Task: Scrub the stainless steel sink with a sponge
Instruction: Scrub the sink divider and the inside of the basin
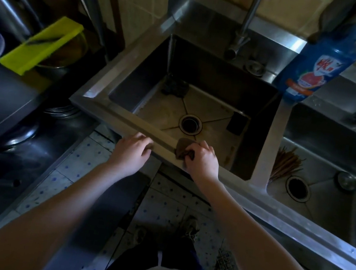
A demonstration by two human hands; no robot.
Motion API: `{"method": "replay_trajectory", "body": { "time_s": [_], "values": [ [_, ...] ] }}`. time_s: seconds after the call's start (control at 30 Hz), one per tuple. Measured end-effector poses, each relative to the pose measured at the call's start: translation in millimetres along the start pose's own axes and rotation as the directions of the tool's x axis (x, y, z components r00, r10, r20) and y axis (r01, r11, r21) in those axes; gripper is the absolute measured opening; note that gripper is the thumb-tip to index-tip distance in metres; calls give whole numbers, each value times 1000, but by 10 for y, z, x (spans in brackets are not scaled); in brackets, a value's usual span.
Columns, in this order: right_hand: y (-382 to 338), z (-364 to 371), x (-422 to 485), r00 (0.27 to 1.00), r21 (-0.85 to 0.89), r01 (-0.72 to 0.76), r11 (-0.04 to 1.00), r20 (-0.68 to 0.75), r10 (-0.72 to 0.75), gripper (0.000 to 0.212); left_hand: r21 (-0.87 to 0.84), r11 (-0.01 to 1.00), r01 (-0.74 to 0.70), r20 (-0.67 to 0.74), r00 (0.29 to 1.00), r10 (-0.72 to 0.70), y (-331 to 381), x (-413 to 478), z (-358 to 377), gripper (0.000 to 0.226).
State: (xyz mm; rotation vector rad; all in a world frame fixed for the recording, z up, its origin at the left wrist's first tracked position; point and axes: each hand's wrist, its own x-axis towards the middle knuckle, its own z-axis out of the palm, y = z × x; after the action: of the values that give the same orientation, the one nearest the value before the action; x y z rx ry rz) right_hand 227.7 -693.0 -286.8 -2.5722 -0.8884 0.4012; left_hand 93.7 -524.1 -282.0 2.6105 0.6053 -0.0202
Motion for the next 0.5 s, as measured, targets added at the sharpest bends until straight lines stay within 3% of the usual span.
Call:
{"method": "replay_trajectory", "body": {
  "time_s": [0.27, 0.5],
  "values": [
    [-392, 164, 138, 999, 39, 21, 999, -41, -19, 24, -10, 1000, -17, 15, 1000, 17, -114, 112, -80, 27],
    [46, 27, -123, 992, 26, -81, 996, -99, 83, 23, -25, 998, -53, 11, 999, 53, -100, 210, -43, 25]
  ]
}}
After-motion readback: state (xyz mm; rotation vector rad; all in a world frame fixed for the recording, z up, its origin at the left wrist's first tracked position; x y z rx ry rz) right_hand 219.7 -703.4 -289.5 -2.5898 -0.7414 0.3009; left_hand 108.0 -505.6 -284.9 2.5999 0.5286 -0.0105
